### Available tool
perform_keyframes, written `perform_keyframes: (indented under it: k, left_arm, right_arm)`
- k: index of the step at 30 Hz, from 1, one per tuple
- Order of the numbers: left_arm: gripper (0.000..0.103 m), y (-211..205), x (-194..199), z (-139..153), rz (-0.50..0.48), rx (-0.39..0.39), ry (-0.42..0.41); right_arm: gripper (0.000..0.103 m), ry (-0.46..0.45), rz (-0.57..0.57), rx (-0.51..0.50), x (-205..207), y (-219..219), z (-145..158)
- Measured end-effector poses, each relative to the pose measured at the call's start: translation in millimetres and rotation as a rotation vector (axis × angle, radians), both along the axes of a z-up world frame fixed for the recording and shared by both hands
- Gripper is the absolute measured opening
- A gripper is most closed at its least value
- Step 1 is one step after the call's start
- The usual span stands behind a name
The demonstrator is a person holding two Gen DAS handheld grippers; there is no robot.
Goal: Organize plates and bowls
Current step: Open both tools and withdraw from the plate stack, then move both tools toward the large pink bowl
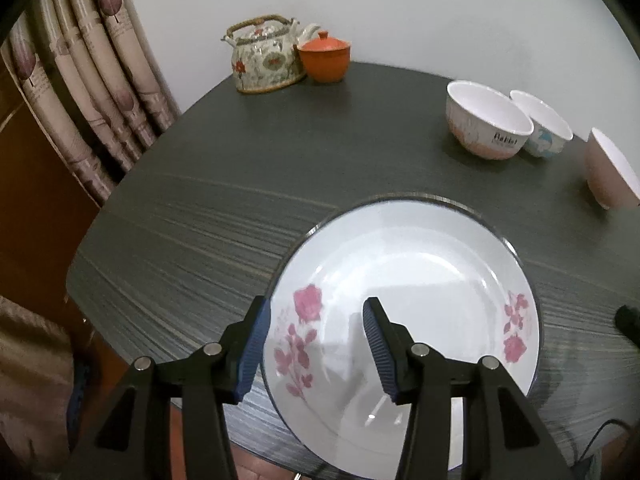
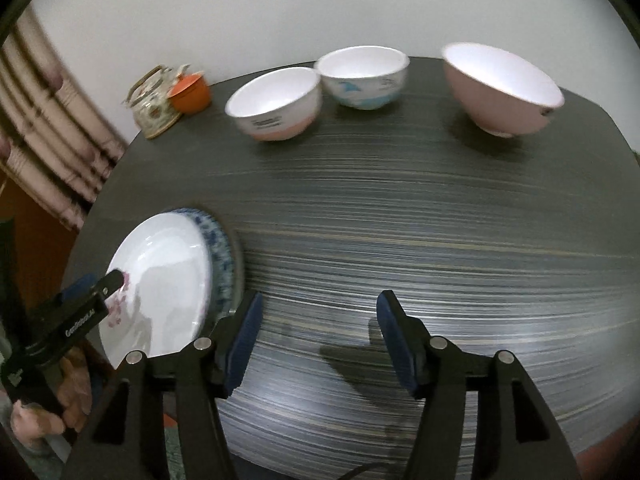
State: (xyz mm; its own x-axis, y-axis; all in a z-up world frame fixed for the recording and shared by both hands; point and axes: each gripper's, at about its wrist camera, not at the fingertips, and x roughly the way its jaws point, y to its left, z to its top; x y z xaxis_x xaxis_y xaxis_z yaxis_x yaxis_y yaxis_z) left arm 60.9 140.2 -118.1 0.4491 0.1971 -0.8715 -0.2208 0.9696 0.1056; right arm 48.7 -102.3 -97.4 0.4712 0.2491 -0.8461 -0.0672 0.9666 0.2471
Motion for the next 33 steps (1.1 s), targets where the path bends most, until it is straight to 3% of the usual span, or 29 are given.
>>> perform_keyframes:
  k: [7,12,15,21,27,33]
  left_arm:
    - [0.049,-32,5,33,-0.042,-0.027,-0.043]
    - [0.051,-87,29,63,-0.185,-0.036,-0.088]
    - [0.053,-127,52,73,-0.281,-0.083,-0.079]
    - [0.053,-193,105,90,-0.385,-0.126,-0.1]
    - [0.053,-248,162,88,-0.41,-0.212,-0.056]
    - [0.053,-274,203,69,-0.378,-0.267,-0.018]
  right_arm:
    - [0.057,-0.003,-0.11,0.013,5,-63,7]
    - [0.057,-0.028,-0.188,0.008,17,-110,15]
    - [0.057,-0.034,-0.221,0.002,27,-137,21]
    - [0.057,-0.068,-0.267,-0.001,57,-187,41]
    - [0.058,-0.084,-0.309,0.0,106,-221,50]
    - [0.058,-0.051,-0.326,-0.014,154,-243,36]
